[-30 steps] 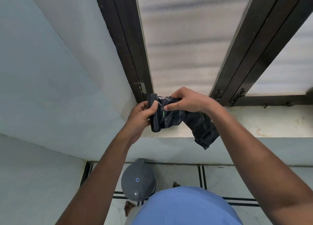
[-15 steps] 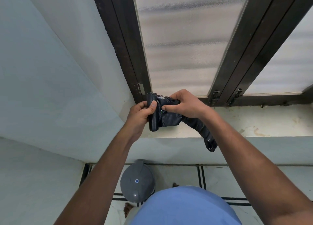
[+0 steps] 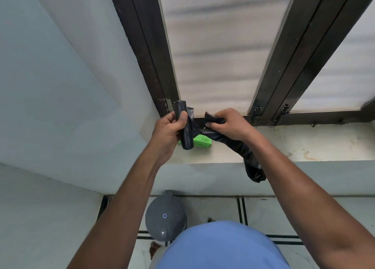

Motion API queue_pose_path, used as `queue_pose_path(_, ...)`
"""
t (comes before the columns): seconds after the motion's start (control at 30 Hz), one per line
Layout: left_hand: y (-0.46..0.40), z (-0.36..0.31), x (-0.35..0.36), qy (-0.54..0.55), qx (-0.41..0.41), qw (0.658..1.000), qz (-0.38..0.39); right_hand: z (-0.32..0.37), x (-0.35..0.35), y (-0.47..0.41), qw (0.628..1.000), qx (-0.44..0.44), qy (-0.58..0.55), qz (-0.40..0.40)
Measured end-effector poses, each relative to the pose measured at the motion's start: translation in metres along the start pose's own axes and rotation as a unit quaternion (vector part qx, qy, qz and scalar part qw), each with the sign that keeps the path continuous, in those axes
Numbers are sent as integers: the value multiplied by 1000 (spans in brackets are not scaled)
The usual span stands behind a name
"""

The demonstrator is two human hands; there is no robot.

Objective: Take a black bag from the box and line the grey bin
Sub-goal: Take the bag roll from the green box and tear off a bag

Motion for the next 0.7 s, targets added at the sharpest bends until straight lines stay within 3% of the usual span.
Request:
queue_pose_path(0.17,-5,0,-12,-26,-4,999,-41,11,6,16,988,-1,-139,73)
queue_pose_path(0.3,-10,6,-16,38,-24,998,-44,10,18,17,992,-24,-72,103)
queue_pose_path(0.5,-6,27,4,83,-57,994,-47,26,2,13,992,-32,118,3)
queue_pose_path(0.57,-1,27,10,96,-78,992,-33,14,-3,9,982,6,184,-42)
queue_pose_path(0.63,3,22,11,106,-88,990,-11,-18,-15,8,977,72,183,-78)
queue_pose_path(0.7,1,11,4,92,-53,994,-5,-41,-27,10,982,113,103,-106)
Point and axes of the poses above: each hand's wrist, its own y-axis away from the middle knuckle, its own x-axis out of the palm, z = x × y, the point moved 10 cm from there along -y, towards the middle knuckle, and after that the axes turned 8 degrees about y, right-handed, at the moved point
